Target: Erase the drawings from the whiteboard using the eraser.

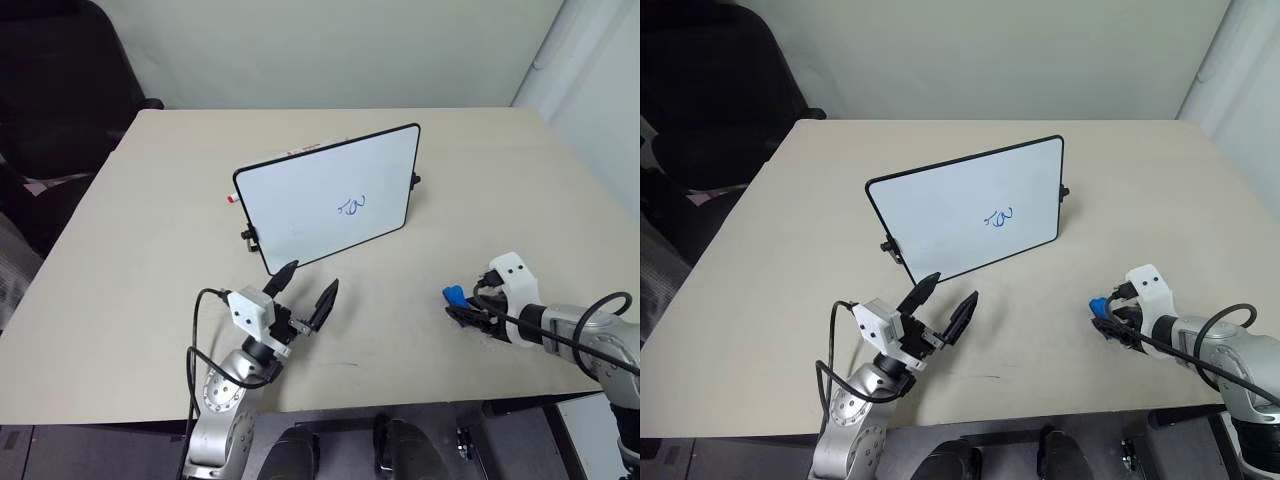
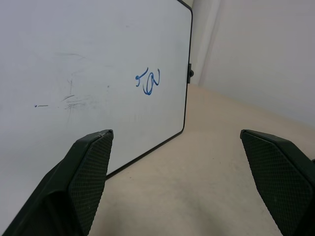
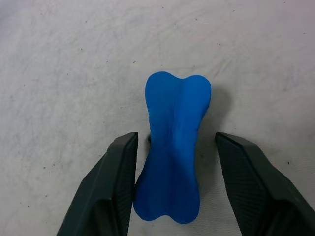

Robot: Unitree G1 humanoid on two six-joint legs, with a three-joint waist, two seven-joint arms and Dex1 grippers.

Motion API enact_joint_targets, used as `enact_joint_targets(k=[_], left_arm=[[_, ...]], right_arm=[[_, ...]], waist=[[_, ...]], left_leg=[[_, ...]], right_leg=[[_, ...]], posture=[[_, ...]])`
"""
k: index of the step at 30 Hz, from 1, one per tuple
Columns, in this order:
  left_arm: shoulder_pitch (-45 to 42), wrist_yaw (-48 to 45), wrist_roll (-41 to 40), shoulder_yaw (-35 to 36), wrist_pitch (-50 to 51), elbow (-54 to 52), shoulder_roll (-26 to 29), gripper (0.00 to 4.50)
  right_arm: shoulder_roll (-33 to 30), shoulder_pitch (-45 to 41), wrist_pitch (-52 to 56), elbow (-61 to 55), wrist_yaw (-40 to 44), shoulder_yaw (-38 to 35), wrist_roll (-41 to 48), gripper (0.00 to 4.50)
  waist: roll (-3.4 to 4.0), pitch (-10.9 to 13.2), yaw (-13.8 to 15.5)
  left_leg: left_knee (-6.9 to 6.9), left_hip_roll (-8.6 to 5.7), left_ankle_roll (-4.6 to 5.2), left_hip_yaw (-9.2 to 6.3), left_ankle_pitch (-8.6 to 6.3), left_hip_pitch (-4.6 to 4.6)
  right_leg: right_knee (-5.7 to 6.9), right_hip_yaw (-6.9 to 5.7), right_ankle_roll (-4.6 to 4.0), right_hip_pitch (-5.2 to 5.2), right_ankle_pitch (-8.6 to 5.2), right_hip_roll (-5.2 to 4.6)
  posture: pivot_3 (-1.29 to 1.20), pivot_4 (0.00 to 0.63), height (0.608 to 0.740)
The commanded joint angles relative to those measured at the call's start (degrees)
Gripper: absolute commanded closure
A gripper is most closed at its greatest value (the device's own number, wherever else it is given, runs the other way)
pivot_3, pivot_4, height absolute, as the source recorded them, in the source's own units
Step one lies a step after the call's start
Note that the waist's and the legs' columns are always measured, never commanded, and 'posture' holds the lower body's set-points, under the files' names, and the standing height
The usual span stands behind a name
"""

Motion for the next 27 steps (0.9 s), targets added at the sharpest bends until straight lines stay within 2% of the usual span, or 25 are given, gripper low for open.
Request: enact_joint_targets(k=[1,3,8,10,18,22,27], left_arm=[[0.3,0.3,-0.1,-0.6,-0.4,-2.6,-0.4,0.00],[0.4,0.3,-0.1,-0.6,-0.3,-2.7,-0.5,0.00],[0.3,0.3,-0.1,-0.8,-0.4,-2.5,-0.7,0.00],[0.3,0.3,-0.1,-0.8,-0.4,-2.4,-0.7,0.00],[0.1,0.3,-0.1,-0.4,-0.4,-2.3,-0.5,0.00],[-0.4,0.3,-0.4,0.6,-0.3,-1.8,-0.2,0.00],[-1.2,-0.1,-1.1,1.4,-0.2,-0.9,0.2,0.00]], right_arm=[[-1.1,0.4,-0.2,-0.9,1.1,0.8,-0.6,1.82],[-1.1,0.4,-0.3,-1.2,1.3,0.9,-0.7,2.25],[-1.2,0.2,-0.8,-2.0,2.0,0.4,-0.6,3.90],[-1.1,0.1,-1.5,-2.3,2.2,0.0,-0.7,4.28],[3.4,-3.3,-2.5,-6.4,2.5,-0.8,3.1,4.36],[9.8,-9.5,-4.4,-4.5,0.1,1.6,2.3,4.36],[19.0,-19.5,-9.4,4.9,-4.7,6.3,-3.5,4.36]], waist=[[0.00,0.0,0.0],[0.00,0.0,0.0],[0.00,0.0,0.0],[0.00,0.0,0.0],[0.00,0.0,0.0],[0.01,0.0,-0.1],[0.01,0.0,-0.3]], left_leg=[[0.00,-0.01,0.00,0.00,0.00,0.00],[0.01,-0.01,0.00,0.00,0.00,0.00],[0.00,0.01,0.00,0.00,0.00,0.02],[0.00,0.00,0.00,0.01,0.00,0.03],[0.00,0.00,0.00,0.01,0.00,0.05],[0.03,0.00,0.02,0.02,0.01,0.07],[0.08,0.03,0.03,-0.02,0.02,0.15]], right_leg=[[0.00,0.00,0.02,0.01,-0.01,0.00],[0.00,0.00,0.08,0.02,-0.05,-0.01],[0.00,0.00,0.11,0.02,-0.07,0.01],[0.00,0.00,0.13,0.03,-0.08,0.01],[0.01,0.00,0.14,0.03,-0.09,0.02],[0.02,0.00,0.12,0.02,-0.07,0.04],[0.10,0.01,-0.17,0.01,0.11,0.04]], posture=[[0.00,0.150,0.737],[0.00,0.150,0.737],[0.00,0.150,0.737],[0.00,0.150,0.737],[0.00,0.150,0.737],[0.00,0.150,0.737],[0.00,0.150,0.737]])
